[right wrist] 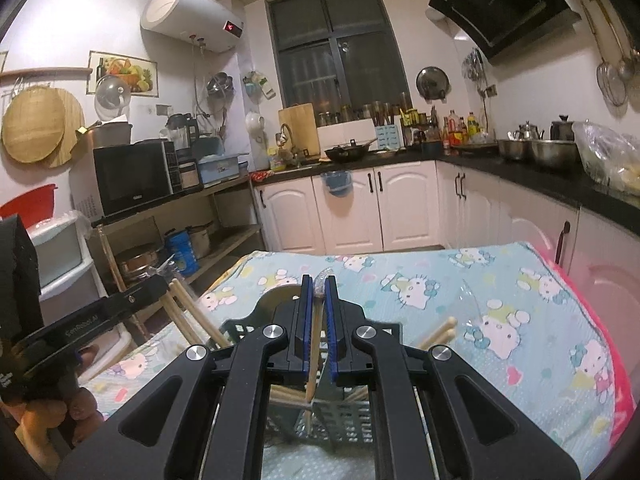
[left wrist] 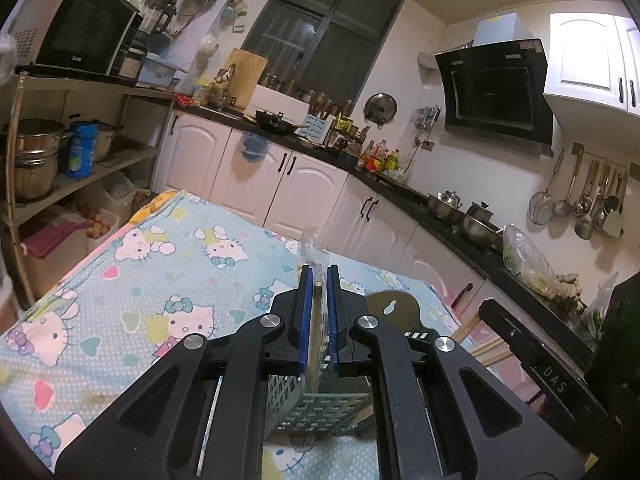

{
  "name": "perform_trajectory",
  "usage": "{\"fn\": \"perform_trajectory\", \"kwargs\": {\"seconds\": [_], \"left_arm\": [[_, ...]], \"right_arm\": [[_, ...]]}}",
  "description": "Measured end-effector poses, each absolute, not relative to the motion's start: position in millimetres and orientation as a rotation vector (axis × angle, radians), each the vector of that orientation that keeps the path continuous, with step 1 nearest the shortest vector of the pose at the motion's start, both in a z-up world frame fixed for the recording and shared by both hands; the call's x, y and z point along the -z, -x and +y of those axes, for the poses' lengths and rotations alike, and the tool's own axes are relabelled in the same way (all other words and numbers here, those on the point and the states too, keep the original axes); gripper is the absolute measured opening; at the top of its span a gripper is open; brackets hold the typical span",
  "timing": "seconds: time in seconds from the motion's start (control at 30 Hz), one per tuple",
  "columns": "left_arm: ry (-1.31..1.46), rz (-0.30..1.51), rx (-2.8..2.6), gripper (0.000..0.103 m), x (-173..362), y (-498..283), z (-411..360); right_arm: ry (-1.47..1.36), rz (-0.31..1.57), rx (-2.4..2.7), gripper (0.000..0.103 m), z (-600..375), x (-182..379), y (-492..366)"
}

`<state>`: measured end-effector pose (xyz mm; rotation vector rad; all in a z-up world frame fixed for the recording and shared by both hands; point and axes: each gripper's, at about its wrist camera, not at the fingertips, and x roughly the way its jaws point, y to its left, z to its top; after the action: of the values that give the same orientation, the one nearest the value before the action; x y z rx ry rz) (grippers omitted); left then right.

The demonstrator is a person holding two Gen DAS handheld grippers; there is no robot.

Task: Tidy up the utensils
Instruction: 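Lower both chopsticks into the holder and open both tools, then move both open tools back down to the remaining chopsticks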

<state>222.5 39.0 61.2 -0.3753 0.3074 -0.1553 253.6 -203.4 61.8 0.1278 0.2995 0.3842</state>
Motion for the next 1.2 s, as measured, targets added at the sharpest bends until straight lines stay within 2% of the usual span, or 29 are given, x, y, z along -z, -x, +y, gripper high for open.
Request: {"fn": "perform_trajectory", "kwargs": {"seconds": [0.1,0.23,0.3,0.67,0.87,1.2], "left_arm": [[0.377,0.316,0.158,0.003,-62.6,-220.8,40.2],[0.377,0.327,0.158,0.009,-63.7,-218.7,40.6],[0.374,0.333,0.159,0.018,-63.9,-217.7,39.5],[0.382,0.368,0.163,0.036,-61.0,-205.9,43.0],[0.388,0.37,0.165,0.047,-61.3,-199.2,44.9],[0.385,0.355,0.182,0.068,-64.6,-179.1,43.6]], "right_arm": [[-0.134,0.314,-0.389,0.007,-204.1,-63.7,-251.4],[-0.149,0.336,-0.392,0.021,-205.5,-64.9,-249.0],[-0.153,0.341,-0.394,0.022,-207.2,-64.9,-247.6],[-0.167,0.361,-0.387,0.046,-213.4,-66.6,-232.1],[-0.173,0.366,-0.383,0.054,-218.4,-65.8,-222.6],[-0.171,0.363,-0.386,0.059,-224.7,-67.5,-203.2]]}}
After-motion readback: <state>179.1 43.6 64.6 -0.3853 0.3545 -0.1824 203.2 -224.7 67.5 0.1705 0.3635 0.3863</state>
